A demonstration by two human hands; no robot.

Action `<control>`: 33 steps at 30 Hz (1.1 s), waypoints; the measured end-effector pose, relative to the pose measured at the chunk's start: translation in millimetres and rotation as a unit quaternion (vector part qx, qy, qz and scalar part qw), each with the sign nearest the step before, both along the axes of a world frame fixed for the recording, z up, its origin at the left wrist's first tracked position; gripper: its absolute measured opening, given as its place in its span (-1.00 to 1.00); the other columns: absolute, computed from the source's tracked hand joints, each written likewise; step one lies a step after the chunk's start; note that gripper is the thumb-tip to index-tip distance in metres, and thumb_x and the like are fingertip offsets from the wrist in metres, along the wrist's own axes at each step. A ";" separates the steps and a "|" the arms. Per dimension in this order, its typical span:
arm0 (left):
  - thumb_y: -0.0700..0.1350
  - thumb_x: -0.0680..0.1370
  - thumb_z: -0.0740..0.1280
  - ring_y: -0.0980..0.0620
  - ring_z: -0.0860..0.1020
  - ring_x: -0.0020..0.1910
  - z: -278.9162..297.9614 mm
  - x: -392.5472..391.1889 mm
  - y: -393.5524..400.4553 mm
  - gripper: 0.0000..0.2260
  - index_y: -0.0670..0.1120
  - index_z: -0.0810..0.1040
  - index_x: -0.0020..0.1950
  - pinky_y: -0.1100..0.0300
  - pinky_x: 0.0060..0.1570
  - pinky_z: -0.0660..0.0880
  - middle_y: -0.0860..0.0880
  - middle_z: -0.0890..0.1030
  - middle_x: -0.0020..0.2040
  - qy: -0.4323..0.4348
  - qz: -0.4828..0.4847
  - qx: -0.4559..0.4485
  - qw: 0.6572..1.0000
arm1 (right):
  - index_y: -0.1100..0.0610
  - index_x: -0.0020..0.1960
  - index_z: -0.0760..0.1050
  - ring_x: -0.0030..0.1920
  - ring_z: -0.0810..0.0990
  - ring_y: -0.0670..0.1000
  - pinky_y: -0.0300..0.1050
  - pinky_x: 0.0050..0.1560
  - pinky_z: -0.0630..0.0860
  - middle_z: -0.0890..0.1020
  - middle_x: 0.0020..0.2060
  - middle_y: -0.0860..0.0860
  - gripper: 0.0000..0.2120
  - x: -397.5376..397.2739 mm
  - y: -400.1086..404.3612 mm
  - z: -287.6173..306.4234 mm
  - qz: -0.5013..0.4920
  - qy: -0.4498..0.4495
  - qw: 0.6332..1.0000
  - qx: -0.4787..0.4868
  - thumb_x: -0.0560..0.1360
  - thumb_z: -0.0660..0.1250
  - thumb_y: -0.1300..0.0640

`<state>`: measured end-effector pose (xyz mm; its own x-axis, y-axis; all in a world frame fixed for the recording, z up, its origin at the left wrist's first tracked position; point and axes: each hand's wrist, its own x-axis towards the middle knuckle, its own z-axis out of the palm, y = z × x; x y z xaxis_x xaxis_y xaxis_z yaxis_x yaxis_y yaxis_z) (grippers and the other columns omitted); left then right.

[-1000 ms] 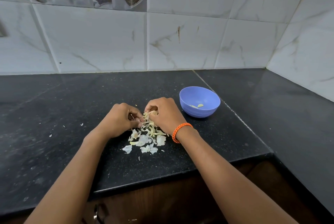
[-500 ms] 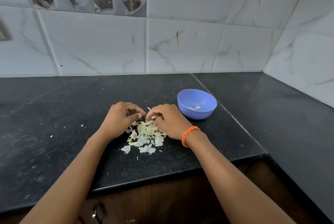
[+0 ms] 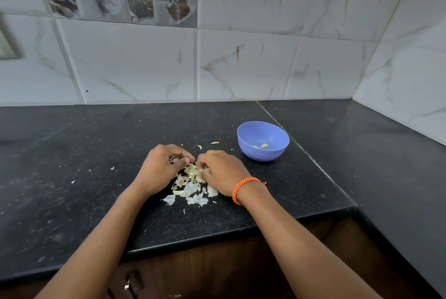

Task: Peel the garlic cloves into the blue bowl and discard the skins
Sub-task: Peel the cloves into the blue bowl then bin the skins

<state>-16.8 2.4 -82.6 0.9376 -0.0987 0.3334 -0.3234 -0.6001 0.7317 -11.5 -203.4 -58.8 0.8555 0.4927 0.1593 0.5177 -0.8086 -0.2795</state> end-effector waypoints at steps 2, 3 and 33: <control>-0.15 0.64 0.48 0.34 0.58 -0.20 0.5 -1.4 -1.1 -0.84 0.10 0.80 -0.02 0.33 -0.15 0.43 0.15 0.74 -0.04 -0.008 -0.004 -0.002 1.000 | -0.04 0.04 0.65 -0.01 0.61 0.06 0.01 -0.06 0.53 0.68 -0.02 -0.02 -0.88 5.4 0.8 1.6 -0.017 0.008 0.999 0.046 0.66 0.33 0.02; -0.14 0.64 0.48 0.31 0.60 -0.18 -0.2 -0.6 -0.8 -0.83 0.12 0.80 -0.01 0.27 -0.14 0.49 0.16 0.74 -0.06 -0.012 -0.009 -0.006 1.000 | -0.05 0.03 0.68 -0.03 0.61 0.05 0.02 -0.07 0.55 0.70 -0.06 -0.02 -0.85 8.3 0.8 1.9 -0.023 0.005 0.998 0.064 0.67 0.32 0.01; 0.02 0.77 0.22 0.12 0.53 -0.28 -15.0 15.0 -3.9 -0.85 0.12 0.51 0.04 -0.05 -0.27 0.58 0.17 0.68 -0.17 -0.078 0.057 0.000 0.995 | 0.05 0.03 0.70 -0.20 0.68 -0.03 0.12 -0.11 0.65 0.70 -0.19 0.00 -0.77 13.2 -1.6 -10.9 0.001 0.000 0.969 0.248 0.70 0.27 0.17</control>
